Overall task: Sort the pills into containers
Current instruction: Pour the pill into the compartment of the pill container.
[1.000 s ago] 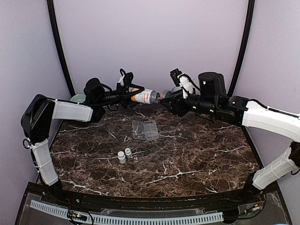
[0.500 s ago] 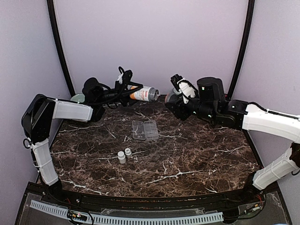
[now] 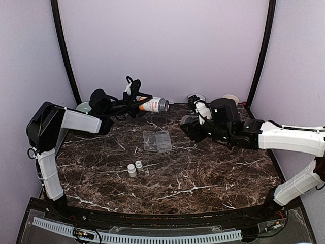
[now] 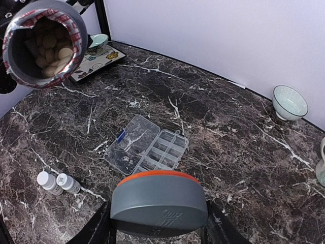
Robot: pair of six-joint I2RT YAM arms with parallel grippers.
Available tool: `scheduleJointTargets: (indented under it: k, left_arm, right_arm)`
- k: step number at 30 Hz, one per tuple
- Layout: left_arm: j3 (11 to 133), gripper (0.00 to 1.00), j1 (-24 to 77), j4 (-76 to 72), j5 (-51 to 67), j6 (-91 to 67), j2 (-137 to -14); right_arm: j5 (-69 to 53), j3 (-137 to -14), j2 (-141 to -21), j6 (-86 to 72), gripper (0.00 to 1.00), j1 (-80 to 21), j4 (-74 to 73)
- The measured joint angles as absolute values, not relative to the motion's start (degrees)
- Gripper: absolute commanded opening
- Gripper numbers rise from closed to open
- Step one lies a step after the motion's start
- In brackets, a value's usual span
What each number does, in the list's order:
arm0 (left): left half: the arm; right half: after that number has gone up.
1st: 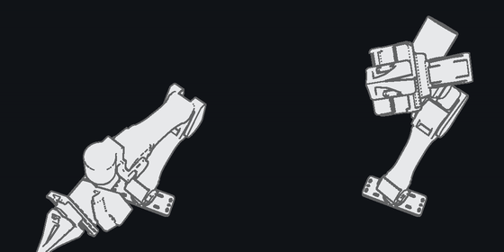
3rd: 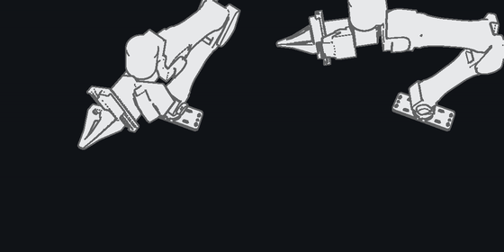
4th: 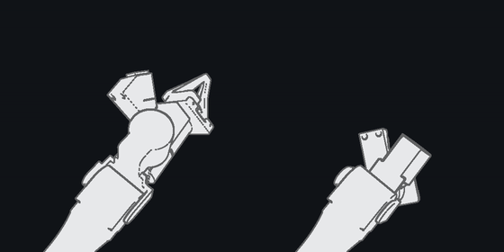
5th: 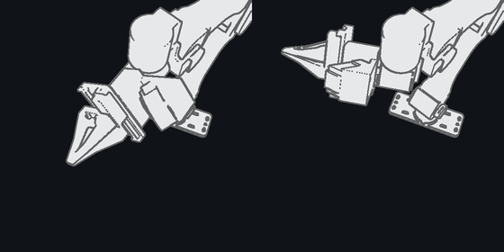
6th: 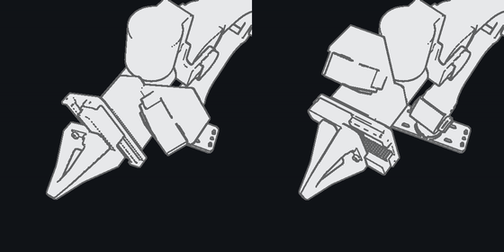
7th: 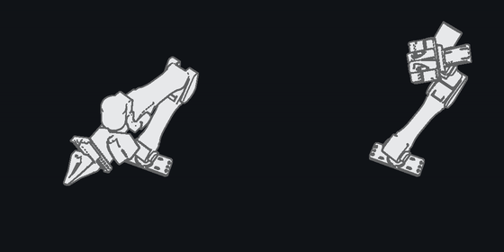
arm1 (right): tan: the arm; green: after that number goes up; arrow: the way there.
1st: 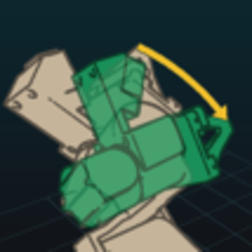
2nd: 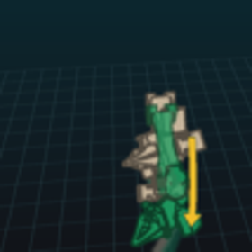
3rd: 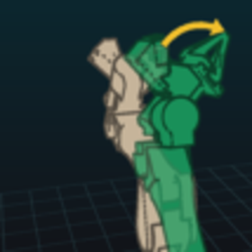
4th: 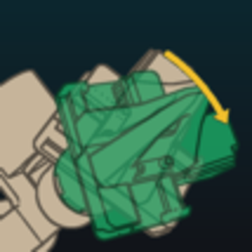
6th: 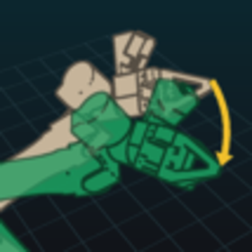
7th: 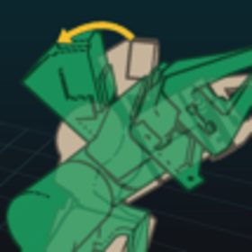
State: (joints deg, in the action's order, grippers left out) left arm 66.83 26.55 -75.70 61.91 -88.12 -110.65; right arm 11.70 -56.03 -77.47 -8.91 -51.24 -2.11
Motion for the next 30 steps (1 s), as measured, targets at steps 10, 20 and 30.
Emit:
scheduleJointTargets:
  k: [10,20,30]
  left_arm:
    - [64.64,0.0,24.49,-83.99,62.3,-91.13,-118.61]
    - [64.79,0.0,22.02,-85.82,63.79,-90.08,-123.35]
    - [67.46,0.0,19.66,-78.65,66.85,-82.5,-126.15]
  right_arm:
    - [10.07,-52.56,-80.05,-14.33,0.4,-49.69,3.22]
    - [8.16,-51.59,-81.47,-16.01,0.4,-48.49,6.5]
    - [7.11,-51.29,-81.91,-16.64,0.4,-47.94,6.9]
